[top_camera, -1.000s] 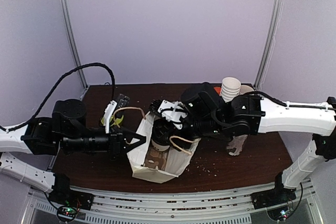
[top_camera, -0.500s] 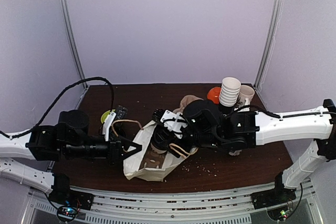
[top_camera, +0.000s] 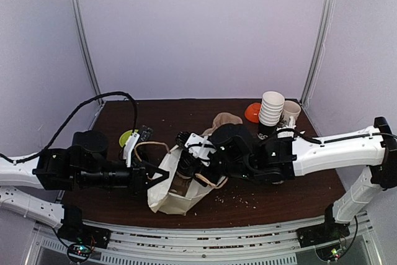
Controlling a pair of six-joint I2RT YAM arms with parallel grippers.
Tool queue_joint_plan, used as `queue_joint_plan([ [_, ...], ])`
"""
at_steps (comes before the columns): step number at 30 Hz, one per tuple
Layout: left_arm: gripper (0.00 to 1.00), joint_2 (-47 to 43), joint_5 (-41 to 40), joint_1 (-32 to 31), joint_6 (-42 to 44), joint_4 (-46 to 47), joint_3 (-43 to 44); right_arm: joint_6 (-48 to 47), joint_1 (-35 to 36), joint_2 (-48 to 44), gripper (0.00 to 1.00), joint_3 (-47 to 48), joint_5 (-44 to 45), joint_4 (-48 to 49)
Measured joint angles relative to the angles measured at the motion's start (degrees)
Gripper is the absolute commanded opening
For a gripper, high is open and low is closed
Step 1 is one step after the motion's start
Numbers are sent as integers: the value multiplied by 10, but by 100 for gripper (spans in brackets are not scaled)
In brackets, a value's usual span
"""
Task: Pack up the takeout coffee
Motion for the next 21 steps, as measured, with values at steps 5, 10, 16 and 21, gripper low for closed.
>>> queue_joint_plan([
  [5,0,1,-6,0,3,-12,1,0,0,40,41,18,-5,2],
  [10,0,2,-14,2,6,-19,1,4,0,65,41,38,-16,-1],
  [16,1,2,-24,3,7,-28,2,19,-6,81,41,48,-35,0],
  [21,25,2,-31,3,14,-42,8,32,-12,88,40,49,-51,2],
])
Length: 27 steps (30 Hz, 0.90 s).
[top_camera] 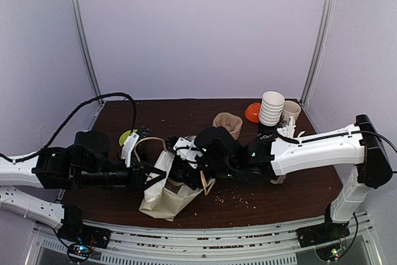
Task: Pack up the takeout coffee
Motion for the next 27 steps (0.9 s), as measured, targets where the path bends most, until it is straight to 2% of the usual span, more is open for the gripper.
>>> queue_joint_plan([
  [5,66,0,1,0,12,-17,3,4,-2,4,41,7,-6,-5],
  [12,96,-5,5,0,24,-66,43,8,-2,4,41,10,-7,-19],
  [20,98,-37,-1,0,34,-117,105,14,-3,2,41,28,-17,-58],
  [27,93,-90,-101,0,6,-127,89,32,-15,1,41,46,-50,-90],
])
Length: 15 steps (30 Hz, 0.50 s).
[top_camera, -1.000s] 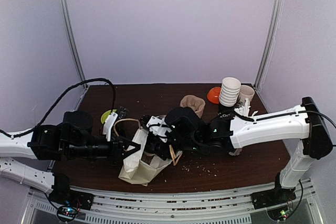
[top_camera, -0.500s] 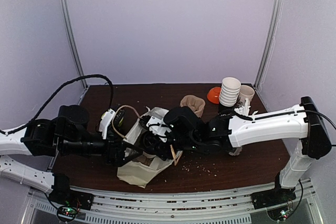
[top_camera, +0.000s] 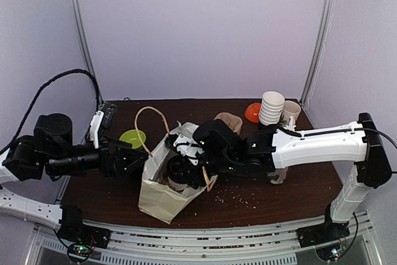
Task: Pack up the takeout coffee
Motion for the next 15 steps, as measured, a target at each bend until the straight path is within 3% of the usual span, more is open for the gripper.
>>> queue_joint_plan([
  [7,82,-30,-101,0,-66,-5,-76,26,-7,0,41,24,-21,-44],
  [15,70,21,-106,0,-103,34,-172,61,-8,0,40,77,-34,-97],
])
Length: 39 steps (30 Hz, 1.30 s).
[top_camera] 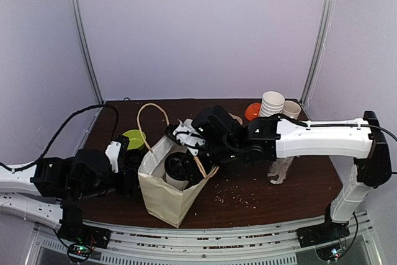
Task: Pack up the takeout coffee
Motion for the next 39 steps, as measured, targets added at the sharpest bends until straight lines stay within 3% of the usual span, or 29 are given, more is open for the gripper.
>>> queue_joint_plan([
  [14,67,-1,31,0,-10,72,-45,25,0,17,39,-4,6,-30],
  [39,67,9,43,0,3,96,-45,42,3,37,38,-27,42,44],
])
